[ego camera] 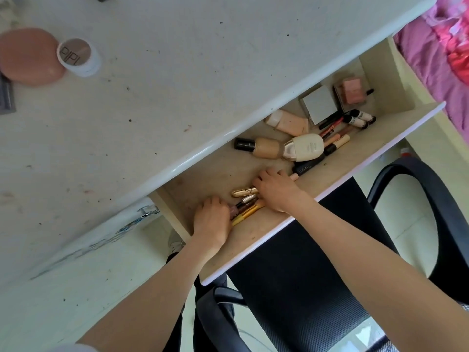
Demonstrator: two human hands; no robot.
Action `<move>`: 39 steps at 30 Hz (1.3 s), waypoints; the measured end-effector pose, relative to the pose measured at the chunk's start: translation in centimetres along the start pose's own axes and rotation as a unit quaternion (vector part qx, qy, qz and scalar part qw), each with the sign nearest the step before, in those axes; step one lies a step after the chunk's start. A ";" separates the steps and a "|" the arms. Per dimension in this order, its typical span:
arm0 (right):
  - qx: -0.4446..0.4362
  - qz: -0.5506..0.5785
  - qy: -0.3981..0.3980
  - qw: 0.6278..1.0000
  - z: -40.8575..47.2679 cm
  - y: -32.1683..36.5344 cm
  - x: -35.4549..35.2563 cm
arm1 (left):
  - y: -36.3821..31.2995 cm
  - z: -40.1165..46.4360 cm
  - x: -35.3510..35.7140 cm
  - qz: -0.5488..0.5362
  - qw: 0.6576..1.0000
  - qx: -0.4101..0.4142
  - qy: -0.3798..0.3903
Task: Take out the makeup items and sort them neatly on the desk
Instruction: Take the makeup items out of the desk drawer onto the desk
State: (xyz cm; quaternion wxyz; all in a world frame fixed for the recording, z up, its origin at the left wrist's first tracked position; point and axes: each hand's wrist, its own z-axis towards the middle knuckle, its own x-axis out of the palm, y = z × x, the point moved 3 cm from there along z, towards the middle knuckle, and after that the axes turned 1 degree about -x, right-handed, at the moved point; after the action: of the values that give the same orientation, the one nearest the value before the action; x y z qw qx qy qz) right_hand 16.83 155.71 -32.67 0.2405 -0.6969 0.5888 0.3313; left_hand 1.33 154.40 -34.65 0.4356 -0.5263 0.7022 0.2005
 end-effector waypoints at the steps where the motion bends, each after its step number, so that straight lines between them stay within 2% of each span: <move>1: 0.001 0.005 0.007 1.000 0.0 -0.1 0.0 | 0.0 0.1 0.0 -0.010 1.000 0.002 0.009; 5: 0.005 0.041 0.008 0.999 -0.3 -0.6 0.3 | 0.1 0.0 -0.3 -0.048 0.999 0.016 0.019; 7: 0.010 0.076 -0.012 0.997 -0.6 -0.7 0.3 | 0.3 -0.1 -0.8 -0.063 0.997 0.034 0.013; 13: 0.048 0.173 -0.083 0.980 -2.1 -1.3 -0.6 | 0.9 -0.5 -2.6 -0.194 0.979 0.007 0.058; 16: 0.068 0.239 -0.110 0.962 -3.5 -1.4 -1.2 | 0.4 -0.9 -4.2 -0.312 0.946 -0.025 0.088; 18: 0.075 0.287 -0.119 0.948 -4.6 -1.5 -1.7 | -0.3 -1.4 -5.9 -0.415 0.900 -0.032 0.130; 20: 0.081 0.358 -0.134 0.921 -5.8 -1.4 -2.4 | -1.1 -1.9 -8.3 -0.490 0.857 -0.015 0.156; 21: 0.085 0.398 -0.144 0.902 -6.4 -1.5 -2.9 | -1.4 -2.1 -9.5 -0.509 0.847 -0.007 0.154; 25: 0.096 0.570 -0.201 0.791 -7.8 -1.8 -6.2 | -1.9 -1.7 -14.6 -0.566 0.820 -0.008 0.089; 28: 0.106 0.634 -0.246 0.725 -7.5 -2.8 -10.1 | -2.0 0.4 -18.0 -0.553 0.832 -0.021 0.038; 30: 0.133 0.638 -0.268 0.709 -6.4 -4.1 -12.7 | -2.2 2.7 -20.1 -0.558 0.830 -0.022 0.005; 32: 0.159 0.617 -0.279 0.718 -4.6 -5.8 -15.1 | -2.4 5.1 -21.8 -0.564 0.825 -0.023 -0.019; 37: 0.199 0.465 -0.303 0.807 0.1 -9.3 -19.7 | -2.6 10.6 -24.2 -0.586 0.807 -0.045 -0.046; 39: 0.206 0.427 -0.309 0.824 2.0 -10.2 -21.3 | -2.6 12.7 -25.3 -0.571 0.814 -0.052 -0.089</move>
State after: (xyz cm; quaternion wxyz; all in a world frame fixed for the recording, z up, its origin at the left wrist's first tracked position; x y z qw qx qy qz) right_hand 24.61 173.19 -18.73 0.3819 -0.1709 0.7772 0.4699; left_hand 10.47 177.16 -20.23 0.5042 -0.8345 0.2221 -0.0026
